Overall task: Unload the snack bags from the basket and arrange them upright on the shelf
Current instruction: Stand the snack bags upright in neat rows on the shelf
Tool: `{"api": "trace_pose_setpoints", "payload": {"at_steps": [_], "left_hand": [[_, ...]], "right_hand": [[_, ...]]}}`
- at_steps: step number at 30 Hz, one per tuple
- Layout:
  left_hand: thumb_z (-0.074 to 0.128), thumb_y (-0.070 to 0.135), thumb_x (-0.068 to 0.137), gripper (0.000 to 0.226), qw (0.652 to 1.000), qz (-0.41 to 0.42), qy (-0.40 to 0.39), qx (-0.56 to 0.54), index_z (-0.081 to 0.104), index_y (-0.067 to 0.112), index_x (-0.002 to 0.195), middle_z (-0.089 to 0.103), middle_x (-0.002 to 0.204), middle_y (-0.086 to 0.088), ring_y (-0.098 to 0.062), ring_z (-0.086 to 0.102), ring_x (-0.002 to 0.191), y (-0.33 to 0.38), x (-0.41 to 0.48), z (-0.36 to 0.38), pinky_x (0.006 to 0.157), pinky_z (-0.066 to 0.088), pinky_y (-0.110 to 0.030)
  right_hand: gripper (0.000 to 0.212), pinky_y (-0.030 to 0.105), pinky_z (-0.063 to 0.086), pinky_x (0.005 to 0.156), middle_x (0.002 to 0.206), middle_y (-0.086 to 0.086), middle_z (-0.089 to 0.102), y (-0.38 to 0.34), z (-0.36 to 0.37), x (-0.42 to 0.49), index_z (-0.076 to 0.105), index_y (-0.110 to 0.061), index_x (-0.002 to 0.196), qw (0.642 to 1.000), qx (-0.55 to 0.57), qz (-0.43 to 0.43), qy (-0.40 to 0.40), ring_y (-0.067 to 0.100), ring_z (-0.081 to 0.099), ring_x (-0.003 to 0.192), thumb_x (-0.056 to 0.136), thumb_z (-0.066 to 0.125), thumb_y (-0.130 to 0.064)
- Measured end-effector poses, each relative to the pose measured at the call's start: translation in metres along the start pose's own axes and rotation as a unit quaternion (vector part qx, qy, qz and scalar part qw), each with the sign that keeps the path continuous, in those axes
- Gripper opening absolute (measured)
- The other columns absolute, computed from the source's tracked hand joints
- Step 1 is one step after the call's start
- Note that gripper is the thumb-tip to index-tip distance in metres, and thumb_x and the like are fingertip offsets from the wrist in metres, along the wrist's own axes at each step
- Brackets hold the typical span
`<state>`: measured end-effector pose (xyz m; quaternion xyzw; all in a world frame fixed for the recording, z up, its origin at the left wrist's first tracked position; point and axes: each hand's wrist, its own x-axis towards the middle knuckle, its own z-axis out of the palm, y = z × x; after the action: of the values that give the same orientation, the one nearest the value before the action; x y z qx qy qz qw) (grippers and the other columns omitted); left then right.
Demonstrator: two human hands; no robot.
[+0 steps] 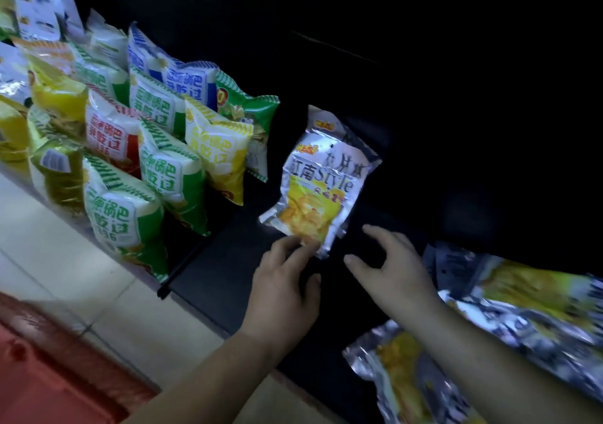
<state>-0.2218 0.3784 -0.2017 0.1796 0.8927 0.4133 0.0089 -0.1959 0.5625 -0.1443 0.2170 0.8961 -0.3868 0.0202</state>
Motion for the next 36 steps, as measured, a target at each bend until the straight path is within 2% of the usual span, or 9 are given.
{"api": "trace_pose_setpoints", "payload": {"at_steps": [5, 11, 14, 19, 26, 28, 31, 34, 36], "left_hand": [[0.065, 0.024, 0.090, 0.038, 0.975, 0.036, -0.188, -0.115, 0.067, 0.032, 0.127, 0.059, 0.114, 0.018, 0.000, 0.060, 0.100, 0.048, -0.044, 0.017, 0.085, 0.049, -0.020], [0.057, 0.050, 0.083, 0.049, 0.983, 0.018, -0.174, -0.062, 0.059, 0.042, 0.131, 0.061, 0.122, 0.017, -0.013, 0.056, 0.108, 0.051, -0.077, 0.042, 0.092, 0.049, -0.028], [0.055, 0.066, 0.076, 0.071, 0.977, 0.007, -0.211, -0.016, 0.048, 0.044, 0.143, 0.061, 0.123, 0.017, -0.014, 0.051, 0.109, 0.052, -0.070, 0.050, 0.094, 0.045, -0.028], [0.075, 0.057, 0.075, 0.087, 0.963, -0.028, -0.265, 0.039, 0.034, 0.046, 0.150, 0.054, 0.133, 0.019, -0.013, 0.048, 0.123, 0.067, -0.054, 0.063, 0.101, 0.039, -0.039], [0.085, 0.023, 0.076, 0.075, 0.979, -0.086, -0.180, -0.042, 0.051, 0.047, 0.139, 0.053, 0.120, 0.021, -0.007, 0.061, 0.110, 0.058, -0.039, 0.018, 0.090, 0.053, -0.032], [0.085, 0.020, 0.078, 0.071, 0.980, -0.117, -0.127, -0.095, 0.054, 0.048, 0.135, 0.058, 0.121, 0.020, -0.006, 0.063, 0.111, 0.048, -0.036, -0.002, 0.093, 0.054, -0.034], [0.083, 0.011, 0.082, 0.068, 0.942, -0.161, -0.068, -0.286, 0.057, 0.043, 0.135, 0.068, 0.127, 0.007, -0.016, 0.068, 0.114, 0.044, -0.034, -0.021, 0.092, 0.057, -0.036], [0.079, -0.002, 0.080, 0.065, 0.895, -0.177, -0.043, -0.408, 0.059, 0.026, 0.135, 0.074, 0.115, -0.002, -0.023, 0.072, 0.107, 0.054, -0.038, -0.020, 0.084, 0.059, -0.033], [0.080, -0.005, 0.078, 0.066, 0.888, -0.177, -0.051, -0.422, 0.060, 0.024, 0.134, 0.074, 0.114, -0.005, -0.023, 0.072, 0.106, 0.056, -0.042, -0.017, 0.084, 0.059, -0.033]], "right_hand": [[0.032, 0.021, 0.044, 0.088, 0.113, -0.015, 0.066, 0.013, -0.054, -0.054, 0.069, -0.026, 0.120, 0.996, 0.013, 0.047, -0.077, 0.005, 0.060, 0.109, 0.089, 0.075, -0.032], [0.023, 0.021, 0.042, 0.086, 0.118, -0.023, 0.057, 0.062, -0.067, -0.102, 0.066, -0.039, 0.118, 0.997, -0.072, 0.018, -0.008, -0.001, 0.053, 0.106, 0.095, 0.065, -0.039], [0.019, 0.027, 0.047, 0.086, 0.123, -0.026, 0.052, 0.087, -0.062, -0.106, 0.064, -0.045, 0.112, 0.997, -0.076, 0.017, 0.009, 0.002, 0.054, 0.113, 0.095, 0.065, -0.038], [0.061, 0.031, 0.045, 0.103, 0.142, -0.018, 0.047, 0.119, -0.050, -0.109, 0.055, -0.038, 0.140, 0.996, -0.087, 0.032, -0.016, 0.010, 0.043, 0.134, 0.084, 0.075, -0.051], [0.051, 0.023, 0.034, 0.103, 0.142, -0.024, 0.041, 0.116, -0.058, -0.116, 0.050, -0.041, 0.144, 0.999, -0.025, 0.044, -0.004, -0.007, 0.028, 0.134, 0.095, 0.061, -0.049], [0.049, 0.027, 0.039, 0.105, 0.139, -0.027, 0.043, 0.102, -0.057, -0.114, 0.054, -0.042, 0.139, 0.999, 0.006, 0.040, 0.021, -0.003, 0.036, 0.137, 0.093, 0.060, -0.054], [0.047, 0.038, 0.048, 0.106, 0.140, -0.030, 0.048, 0.066, -0.052, -0.106, 0.055, -0.058, 0.130, 0.990, 0.128, 0.051, 0.014, 0.000, 0.048, 0.130, 0.084, 0.066, -0.060], [0.061, 0.017, 0.055, 0.083, 0.122, -0.038, 0.058, 0.031, -0.039, -0.095, 0.053, -0.066, 0.126, 0.953, 0.298, 0.046, -0.030, -0.013, 0.061, 0.108, 0.078, 0.080, -0.041], [0.067, 0.010, 0.053, 0.076, 0.124, -0.036, 0.057, 0.021, -0.024, -0.087, 0.056, -0.059, 0.129, 0.950, 0.312, 0.018, -0.026, -0.016, 0.063, 0.103, 0.080, 0.083, -0.023]]}}
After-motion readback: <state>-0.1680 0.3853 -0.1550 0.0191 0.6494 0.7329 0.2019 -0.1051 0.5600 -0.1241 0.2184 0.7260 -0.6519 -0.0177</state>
